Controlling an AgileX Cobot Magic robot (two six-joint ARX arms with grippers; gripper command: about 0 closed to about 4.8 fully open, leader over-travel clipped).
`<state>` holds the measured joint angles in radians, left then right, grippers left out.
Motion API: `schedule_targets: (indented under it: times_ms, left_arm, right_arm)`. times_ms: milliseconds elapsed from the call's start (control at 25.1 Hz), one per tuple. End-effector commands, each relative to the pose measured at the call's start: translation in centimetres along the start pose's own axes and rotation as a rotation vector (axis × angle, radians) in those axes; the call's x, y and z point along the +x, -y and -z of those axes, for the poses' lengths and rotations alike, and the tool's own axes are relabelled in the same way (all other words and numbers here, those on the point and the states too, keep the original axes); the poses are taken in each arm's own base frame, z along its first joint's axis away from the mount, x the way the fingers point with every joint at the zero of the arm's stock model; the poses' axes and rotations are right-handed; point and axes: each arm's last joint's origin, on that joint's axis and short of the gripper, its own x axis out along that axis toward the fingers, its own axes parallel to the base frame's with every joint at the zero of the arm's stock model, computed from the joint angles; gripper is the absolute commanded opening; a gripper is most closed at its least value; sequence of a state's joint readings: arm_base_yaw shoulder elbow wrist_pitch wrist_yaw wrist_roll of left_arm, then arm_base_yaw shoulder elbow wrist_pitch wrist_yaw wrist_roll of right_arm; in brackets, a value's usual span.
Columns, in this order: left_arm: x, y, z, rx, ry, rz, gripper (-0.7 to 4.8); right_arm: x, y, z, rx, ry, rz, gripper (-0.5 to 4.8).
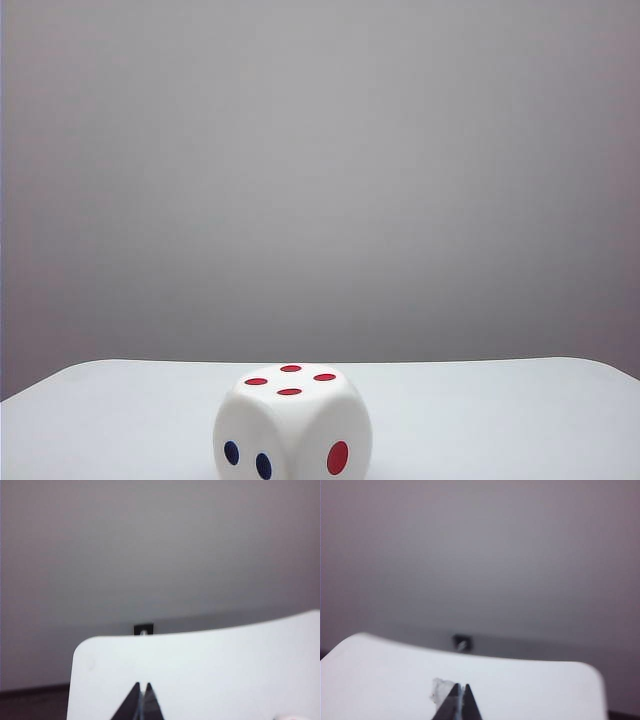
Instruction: Pick up the dice on the table and roll the dice.
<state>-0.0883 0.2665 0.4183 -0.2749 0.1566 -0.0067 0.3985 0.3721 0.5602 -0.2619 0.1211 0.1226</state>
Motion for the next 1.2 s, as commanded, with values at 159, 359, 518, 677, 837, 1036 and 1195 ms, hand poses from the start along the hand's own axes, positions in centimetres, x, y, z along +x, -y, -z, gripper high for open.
schedule_targets:
  times_ms: [159, 359, 518, 677, 837, 1036, 1195]
  left_arm:
    - [-0.1, 0.2, 1.9, -0.051, 0.134, 0.09, -0.05]
    - [0.5, 0.1, 3.4, -0.057, 0.097, 0.091, -0.05]
    - [1.0, 0.1, 4.5, -0.019, 0.112, 0.09, -0.05]
    - [1.7, -0.1, 6.5, -0.022, 0.105, 0.07, -0.05]
    - [1.9, -0.2, 7.5, -0.031, 0.08, 0.048, -0.05]
    - [2.0, -0.3, 7.7, -0.04, 0.081, 0.04, -0.05]
    - [1.9, -0.3, 7.7, -0.04, 0.08, 0.039, -0.05]
  right_arm:
    - [-1.1, 1.8, 2.0, 0.058, 0.112, 0.169, -0.01]
    - [-0.4, 2.4, 3.2, 0.102, 0.118, 0.06, -0.01]
    - [0.2, 2.8, 4.8, 0.102, 0.148, 0.092, -0.01]
    - [1.2, 3.3, 7.6, 0.121, 0.172, 0.101, -0.02]
    - [1.7, 3.6, 10.0, 0.123, 0.144, 0.107, -0.02]
    - [1.7, 3.7, 10.8, 0.121, 0.18, 0.115, -0.01]
    - [0.8, 3.6, 10.7, 0.114, 0.215, 0.116, -0.01]
